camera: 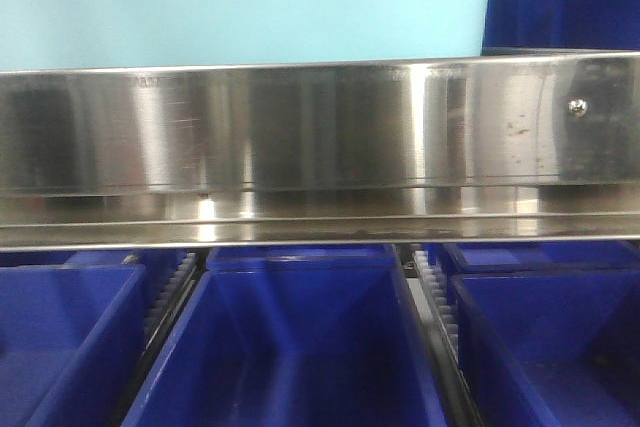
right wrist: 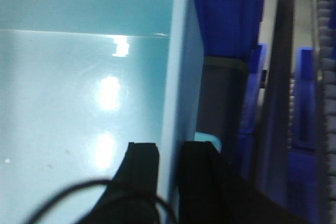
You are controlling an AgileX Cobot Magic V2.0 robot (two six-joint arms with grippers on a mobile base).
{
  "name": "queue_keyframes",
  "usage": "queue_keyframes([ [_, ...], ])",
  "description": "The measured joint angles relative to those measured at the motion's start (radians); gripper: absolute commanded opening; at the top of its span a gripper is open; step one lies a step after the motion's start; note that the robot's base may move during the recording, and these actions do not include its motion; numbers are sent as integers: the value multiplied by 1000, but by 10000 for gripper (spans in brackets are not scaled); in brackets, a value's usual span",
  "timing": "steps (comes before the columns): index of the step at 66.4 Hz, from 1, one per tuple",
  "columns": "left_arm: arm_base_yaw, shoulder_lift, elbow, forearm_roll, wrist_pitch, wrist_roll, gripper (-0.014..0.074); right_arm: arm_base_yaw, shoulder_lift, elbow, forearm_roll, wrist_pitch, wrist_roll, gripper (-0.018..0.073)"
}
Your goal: Move two blue bins to right shelf middle
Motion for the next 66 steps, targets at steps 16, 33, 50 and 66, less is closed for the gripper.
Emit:
queue_keyframes([
  [16,66,-5,53,-62,10,37,-111,32,46,0,2,0,54,-153],
  [33,81,-5,158,-95,-28,46,-111,35,72,0,-22,72,68,-153],
  [50,81,-5,236,-111,-63,46,-111,36,83,0,-55,91,87,-153],
  [66,81,-5,245,-101,-74,46,-111,36,112,0,-55,113,138,-153],
])
